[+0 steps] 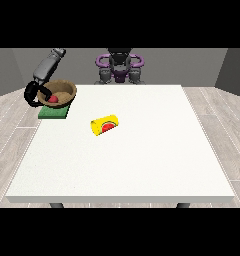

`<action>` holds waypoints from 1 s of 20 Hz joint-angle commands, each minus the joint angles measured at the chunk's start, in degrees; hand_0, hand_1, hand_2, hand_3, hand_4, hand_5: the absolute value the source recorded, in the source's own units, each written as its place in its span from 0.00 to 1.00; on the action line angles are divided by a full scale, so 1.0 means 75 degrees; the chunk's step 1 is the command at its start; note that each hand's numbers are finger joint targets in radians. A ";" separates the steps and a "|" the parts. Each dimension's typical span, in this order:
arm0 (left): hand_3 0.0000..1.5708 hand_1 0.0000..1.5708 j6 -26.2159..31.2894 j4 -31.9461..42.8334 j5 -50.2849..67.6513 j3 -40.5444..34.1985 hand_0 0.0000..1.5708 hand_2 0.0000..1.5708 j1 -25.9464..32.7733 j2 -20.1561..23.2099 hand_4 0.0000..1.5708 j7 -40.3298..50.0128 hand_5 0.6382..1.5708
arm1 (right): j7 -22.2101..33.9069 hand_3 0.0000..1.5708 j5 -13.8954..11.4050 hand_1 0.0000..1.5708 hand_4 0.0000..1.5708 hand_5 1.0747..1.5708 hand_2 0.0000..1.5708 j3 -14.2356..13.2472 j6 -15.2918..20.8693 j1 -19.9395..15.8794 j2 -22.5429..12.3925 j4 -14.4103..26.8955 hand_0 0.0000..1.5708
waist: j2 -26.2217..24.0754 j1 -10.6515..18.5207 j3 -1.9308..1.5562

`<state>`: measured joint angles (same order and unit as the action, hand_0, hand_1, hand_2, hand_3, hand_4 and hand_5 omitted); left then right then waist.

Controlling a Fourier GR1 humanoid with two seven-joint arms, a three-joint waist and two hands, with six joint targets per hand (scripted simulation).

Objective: Pick the cup and pour the ball into the bowl, then pick the bowl and place it on the pad

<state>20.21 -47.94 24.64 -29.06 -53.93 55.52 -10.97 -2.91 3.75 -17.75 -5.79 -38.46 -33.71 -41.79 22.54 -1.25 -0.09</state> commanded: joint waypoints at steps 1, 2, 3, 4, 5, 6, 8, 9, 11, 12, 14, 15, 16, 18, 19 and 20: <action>0.00 0.00 -0.0068 -0.0345 0.0184 0.0041 0.00 0.00 -0.0168 0.0024 0.10 0.0301 0.96 | -0.0358 0.45 0.0020 1.00 0.82 0.96 1.00 -0.0231 -0.0283 -0.0298 -0.0464 0.0608 1.00 | 0.0188 0.0105 -0.0001; 0.00 0.00 -0.0331 -0.0651 0.0135 0.0113 0.00 0.00 -0.0319 0.0039 0.08 0.0457 0.96 | -0.0570 0.37 -0.0168 1.00 0.83 0.96 1.00 -0.0222 -0.0130 -0.0410 -0.0661 0.0766 1.00 | 0.0388 0.0152 -0.0007; 0.00 0.00 -0.0282 -0.0705 0.0231 -0.0032 0.00 0.00 -0.0523 0.0344 0.08 0.0495 0.96 | -0.0918 0.25 -0.0148 1.00 0.83 0.95 1.00 -0.0305 -0.0137 -0.0429 -0.0698 0.0870 1.00 | 0.0719 0.0159 -0.0010; 0.00 0.00 -0.0218 -0.0976 0.0369 -0.0007 0.00 0.00 -0.0480 0.0288 0.03 0.0697 0.96 | -0.1215 0.30 -0.0130 1.00 0.81 0.96 1.00 -0.0399 -0.0349 -0.0422 -0.0917 0.1130 1.00 | 0.0817 0.0255 -0.0015; 0.00 0.00 -0.0264 -0.0770 0.0276 -0.0073 0.00 0.00 -0.0430 0.0290 0.04 0.0344 0.96 | -0.1195 0.13 -0.0030 1.00 0.82 0.97 1.00 -0.0449 -0.0303 -0.0497 -0.0823 0.0994 1.00 | 0.0902 0.0056 -0.0004; 0.00 0.00 -0.0326 -0.1207 0.0498 0.0024 0.00 0.00 -0.0467 0.0172 0.00 0.0898 0.96 | -0.1175 0.13 -0.0170 1.00 0.82 0.97 1.00 -0.0371 -0.0365 -0.0542 -0.0871 0.1420 1.00 | 0.0722 0.0347 -0.0011; 0.00 0.00 -0.0436 -0.1464 0.0577 -0.0054 0.00 0.00 -0.0375 0.0252 0.00 0.1039 0.95 | -0.1687 0.37 -0.0217 1.00 0.79 0.98 1.00 -0.0446 -0.0369 -0.0201 -0.0931 0.1645 1.00 | 0.0649 0.0173 -0.0012; 0.00 0.00 -0.0287 -0.1185 0.0726 -0.0169 0.00 0.00 -0.0487 0.0460 0.00 0.1201 0.96 | -0.1383 0.38 -0.0084 1.00 0.81 0.98 1.00 -0.0563 -0.0640 -0.0496 -0.1258 0.1706 1.00 | 0.0752 0.0203 -0.0007; 0.00 0.00 -0.0234 -0.1269 0.0603 -0.0067 0.00 0.00 0.0048 0.0157 0.00 0.0939 0.96 | -0.1366 0.34 -0.0016 1.00 0.81 0.99 1.00 -0.0584 -0.0766 -0.0268 -0.1172 0.1769 1.00 | 0.0277 0.0263 0.0002; 0.00 0.00 -0.0527 -0.1224 0.0405 0.0042 0.00 0.00 0.0198 -0.0127 0.00 0.0739 0.96 | -0.1126 0.45 -0.0106 1.00 0.80 0.98 1.00 -0.0454 -0.0687 -0.0330 -0.1117 0.1641 1.00 | 0.0032 0.0199 0.0007; 0.00 0.00 -0.0142 -0.0919 0.0424 0.0180 0.00 0.00 0.0290 -0.0072 0.00 0.0867 0.96 | -0.0499 0.56 -0.0097 1.00 0.79 0.99 1.00 -0.0386 -0.0881 -0.0488 -0.1306 0.1579 1.00 | -0.0356 0.0263 0.0013; 0.00 0.00 -0.0291 -0.0936 0.0424 0.0137 0.00 0.00 0.0257 -0.0138 0.00 0.0765 0.96 | -0.0632 0.58 -0.0298 1.00 0.79 1.00 1.00 -0.0226 -0.0913 -0.0474 -0.1437 0.1511 1.00 | -0.0255 0.0204 0.0011; 0.00 0.00 -0.0052 -0.0553 0.0421 0.0124 0.00 0.00 -0.0049 0.0210 0.00 0.0813 0.96 | -0.0226 0.66 -0.0344 1.00 0.78 1.00 1.00 -0.0076 -0.0763 -0.0739 -0.1235 0.1265 1.00 | -0.0357 0.0161 0.0017; 0.00 0.00 -0.0034 -0.0304 0.0340 0.0140 0.00 0.00 -0.0037 0.0205 0.00 0.0633 0.96 | -0.0259 0.83 -0.0406 1.00 0.79 1.00 1.00 0.0084 -0.0341 -0.0695 -0.0546 0.1109 1.00 | -0.0299 0.0099 0.0015; 0.00 0.00 -0.0214 -0.0621 0.0218 0.0180 0.00 0.00 0.0263 -0.0213 0.00 0.0099 0.96 | -0.0347 0.84 -0.0393 1.00 0.79 1.00 1.00 -0.0006 -0.0586 -0.0750 -0.0932 0.1217 1.00 | -0.0055 0.0185 0.0013; 0.00 0.00 -0.0233 -0.0538 0.0186 0.0191 0.00 0.00 0.0343 -0.0291 0.00 0.0012 0.96 | -0.0491 0.82 -0.0574 1.00 0.78 1.00 1.00 0.0117 -0.0304 -0.0635 -0.0849 0.1082 1.00 | -0.0125 0.0149 0.0014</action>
<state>18.70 -53.01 27.10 -28.02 -52.95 55.12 -7.39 -6.58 1.07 -18.34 -9.77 -43.18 -40.81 -32.27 21.61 0.11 0.00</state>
